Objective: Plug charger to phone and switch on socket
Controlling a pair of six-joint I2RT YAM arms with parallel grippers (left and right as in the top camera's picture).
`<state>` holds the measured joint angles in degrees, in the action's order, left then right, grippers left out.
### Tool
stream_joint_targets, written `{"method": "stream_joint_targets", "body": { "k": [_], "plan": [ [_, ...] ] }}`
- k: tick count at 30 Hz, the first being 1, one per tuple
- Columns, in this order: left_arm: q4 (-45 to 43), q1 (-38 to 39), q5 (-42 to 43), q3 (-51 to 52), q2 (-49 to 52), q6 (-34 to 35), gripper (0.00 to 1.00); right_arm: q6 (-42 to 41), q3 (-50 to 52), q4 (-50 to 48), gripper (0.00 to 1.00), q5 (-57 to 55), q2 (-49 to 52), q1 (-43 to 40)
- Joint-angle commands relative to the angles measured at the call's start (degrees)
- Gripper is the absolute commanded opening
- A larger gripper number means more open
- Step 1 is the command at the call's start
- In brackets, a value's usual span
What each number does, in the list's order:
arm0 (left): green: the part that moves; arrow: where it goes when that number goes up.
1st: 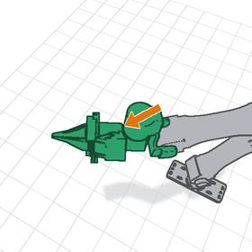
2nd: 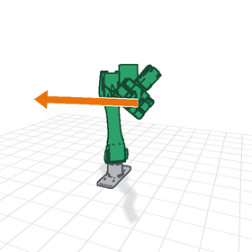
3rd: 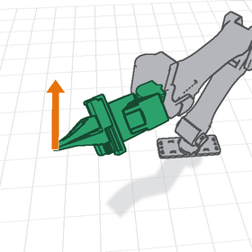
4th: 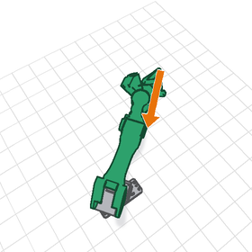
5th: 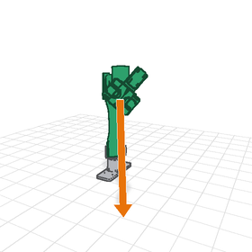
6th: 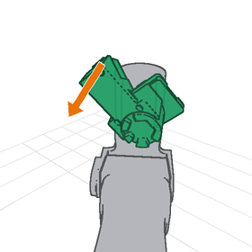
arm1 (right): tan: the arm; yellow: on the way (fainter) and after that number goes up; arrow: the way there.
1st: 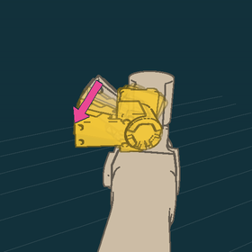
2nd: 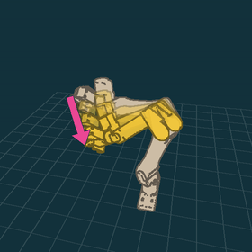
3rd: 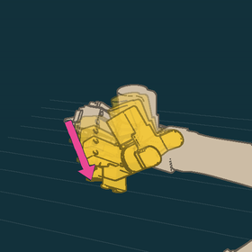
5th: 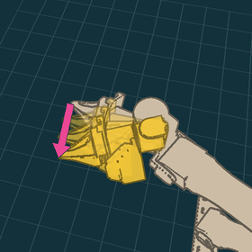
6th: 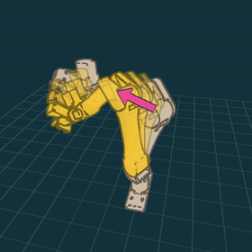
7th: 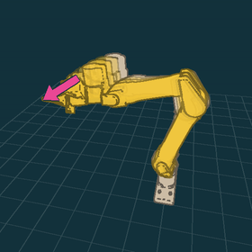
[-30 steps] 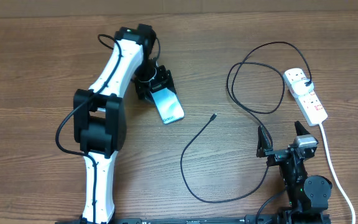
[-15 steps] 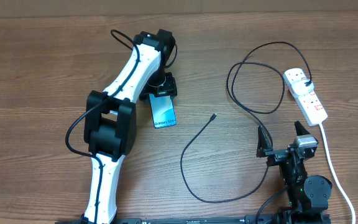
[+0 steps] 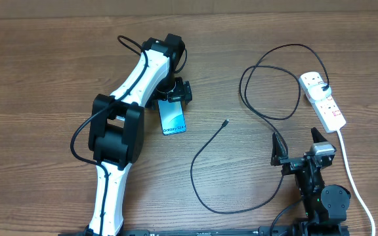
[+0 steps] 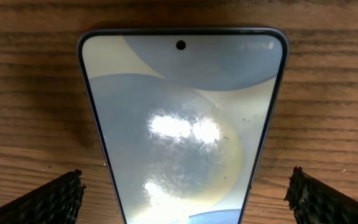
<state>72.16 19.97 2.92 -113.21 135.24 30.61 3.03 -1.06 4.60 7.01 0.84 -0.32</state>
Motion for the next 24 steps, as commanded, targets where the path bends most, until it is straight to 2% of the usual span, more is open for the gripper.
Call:
{"method": "stream_joint_targets", "body": {
  "k": [1, 8, 15, 24],
  "plan": [
    [-0.2, 0.5, -3.0, 0.9, 0.1, 2.9, 0.99, 0.2, 0.6, -0.2, 1.0, -0.8, -0.7, 0.3],
    [-3.1, 1.0, -2.9, 3.6, 0.1, 4.2, 0.99, 0.2, 0.6, -0.2, 1.0, -0.8, -0.7, 0.3],
    [-2.3, 1.7, -2.4, 4.0, -0.6, 5.4, 1.0, 0.2, 0.6, -0.2, 1.0, -0.8, -0.7, 0.3],
    [-0.2, 4.5, -4.2, 4.0, -11.5, 5.2, 1.0, 0.2, 0.6, -0.2, 1.0, -0.8, -0.7, 0.3]
  ]
}}
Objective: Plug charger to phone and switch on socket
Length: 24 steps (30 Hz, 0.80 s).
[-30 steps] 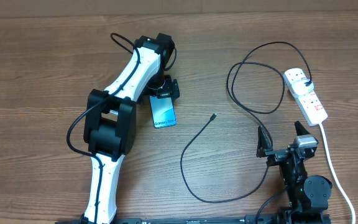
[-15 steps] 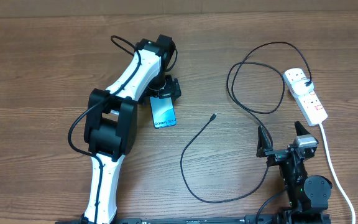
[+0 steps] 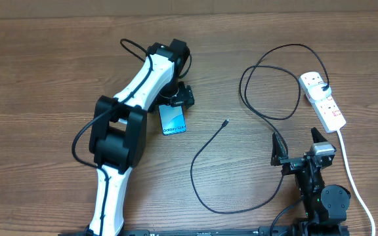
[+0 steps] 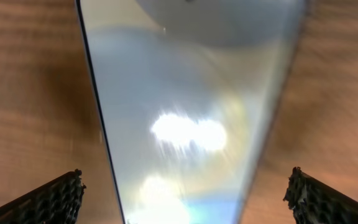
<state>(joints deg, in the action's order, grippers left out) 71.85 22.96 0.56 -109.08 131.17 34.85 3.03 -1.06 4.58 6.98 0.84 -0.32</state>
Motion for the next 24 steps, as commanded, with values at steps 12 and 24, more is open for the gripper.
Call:
{"method": "stream_joint_targets", "body": {
  "k": [12, 24],
  "plan": [
    [-9.7, 1.5, -5.4, 12.2, -10.1, 5.2, 0.99, 0.2, 0.6, -0.2, 1.0, -0.7, -0.7, 0.3],
    [-18.1, -1.6, -4.0, 16.0, -9.6, 4.4, 0.99, 0.2, 0.6, -0.2, 1.0, -0.7, -0.7, 0.3]
  ]
}}
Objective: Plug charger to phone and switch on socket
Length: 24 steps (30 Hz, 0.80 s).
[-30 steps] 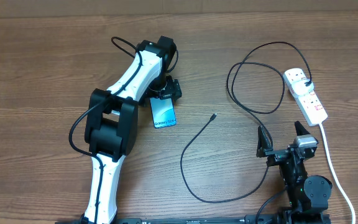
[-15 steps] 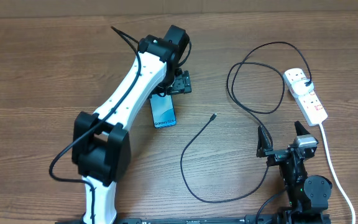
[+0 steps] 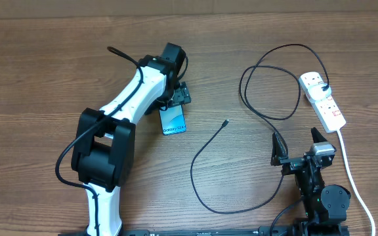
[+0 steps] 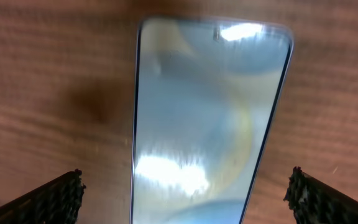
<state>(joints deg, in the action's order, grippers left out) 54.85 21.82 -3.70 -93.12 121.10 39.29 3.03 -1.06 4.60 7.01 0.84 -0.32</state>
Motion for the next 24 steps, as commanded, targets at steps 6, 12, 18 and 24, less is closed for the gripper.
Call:
{"method": "stream_joint_targets", "body": {
  "k": [6, 12, 18, 24],
  "plan": [
    [-4.0, 0.3, 1.8, 0.0, 1.4, -1.6, 1.0, 0.2, 0.6, -0.2, 1.0, -0.8, -0.7, 0.3],
    [-3.0, 1.1, 0.7, 0.0, 3.4, -1.6, 0.99, 0.2, 0.6, -0.2, 1.0, -0.8, -0.7, 0.3],
    [-1.8, 1.1, -1.2, 0.0, 4.3, -1.9, 1.0, 0.2, 0.6, -0.2, 1.0, -0.8, -0.7, 0.3],
    [-2.6, 1.1, -1.2, 0.0, 4.3, -1.9, 1.0, 0.2, 0.6, -0.2, 1.0, -0.8, -0.7, 0.3]
  ]
}}
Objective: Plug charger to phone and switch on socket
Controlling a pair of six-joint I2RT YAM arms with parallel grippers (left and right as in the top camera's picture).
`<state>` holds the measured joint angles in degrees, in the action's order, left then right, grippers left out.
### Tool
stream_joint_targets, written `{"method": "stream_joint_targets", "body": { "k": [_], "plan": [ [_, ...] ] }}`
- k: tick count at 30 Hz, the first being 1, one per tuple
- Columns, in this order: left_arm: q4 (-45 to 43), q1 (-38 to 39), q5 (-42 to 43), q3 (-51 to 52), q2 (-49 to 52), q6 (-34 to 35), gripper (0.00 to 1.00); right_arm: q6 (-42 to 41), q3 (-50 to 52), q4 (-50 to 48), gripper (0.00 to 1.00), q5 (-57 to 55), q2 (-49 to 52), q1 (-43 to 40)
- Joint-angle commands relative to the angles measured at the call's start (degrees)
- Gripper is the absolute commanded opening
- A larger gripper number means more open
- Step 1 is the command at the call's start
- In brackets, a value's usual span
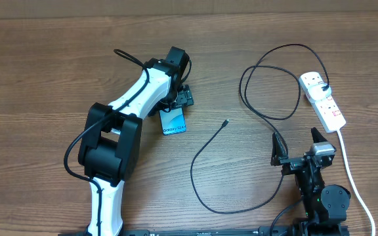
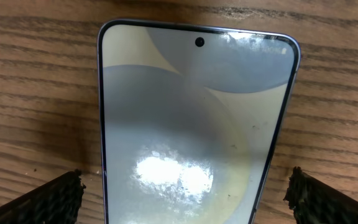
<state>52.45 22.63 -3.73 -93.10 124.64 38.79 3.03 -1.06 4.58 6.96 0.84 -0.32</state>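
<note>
The phone (image 1: 172,122) lies face up on the wooden table, its lit screen filling the left wrist view (image 2: 194,124). My left gripper (image 1: 177,100) hangs over the phone's far end, open. Its black fingertips (image 2: 48,200) show at the bottom corners, one on each side of the phone, with a strip of table between each and the phone's edge. The black charger cable ends in a free plug (image 1: 225,122) right of the phone. It loops back to the white socket strip (image 1: 323,100). My right gripper (image 1: 298,145) stands open near the front, holding nothing.
The cable (image 1: 205,196) curves across the table between the phone and my right arm, with a second loop (image 1: 268,85) by the strip. The strip's white lead (image 1: 350,174) runs down the right side to the front edge.
The left arm's elbow has moved right and the wrist has turned. The phone, skewed in the wrist view before, now sits square and centred between the open fingers. The phone itself lies where it did.
The left gripper was open over the phone's far end. It then sat closer, the screen blurred, then turned so the phone looked skewed, and now it is squared over it again. Phone, cable, strip and right arm kept their places throughout.
</note>
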Motion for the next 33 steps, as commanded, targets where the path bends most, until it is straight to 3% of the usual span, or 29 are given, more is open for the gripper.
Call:
{"method": "stream_joint_targets", "body": {
  "k": [1, 19, 33],
  "plan": [
    [0.0, 0.3, -1.2, 0.0, 0.7, -1.4, 1.0, 0.2, 0.6, -0.2, 1.0, -0.7, -0.7, 0.3],
    [-2.3, 0.3, -1.2, 4.7, 0.7, -1.5, 0.99, 0.2, 0.6, -0.2, 1.0, -0.7, -0.7, 0.3],
    [-3.1, 0.3, -1.2, 5.6, 0.7, -1.5, 0.82, 0.2, 0.6, -0.2, 1.0, -0.7, -0.7, 0.3]
  ]
}}
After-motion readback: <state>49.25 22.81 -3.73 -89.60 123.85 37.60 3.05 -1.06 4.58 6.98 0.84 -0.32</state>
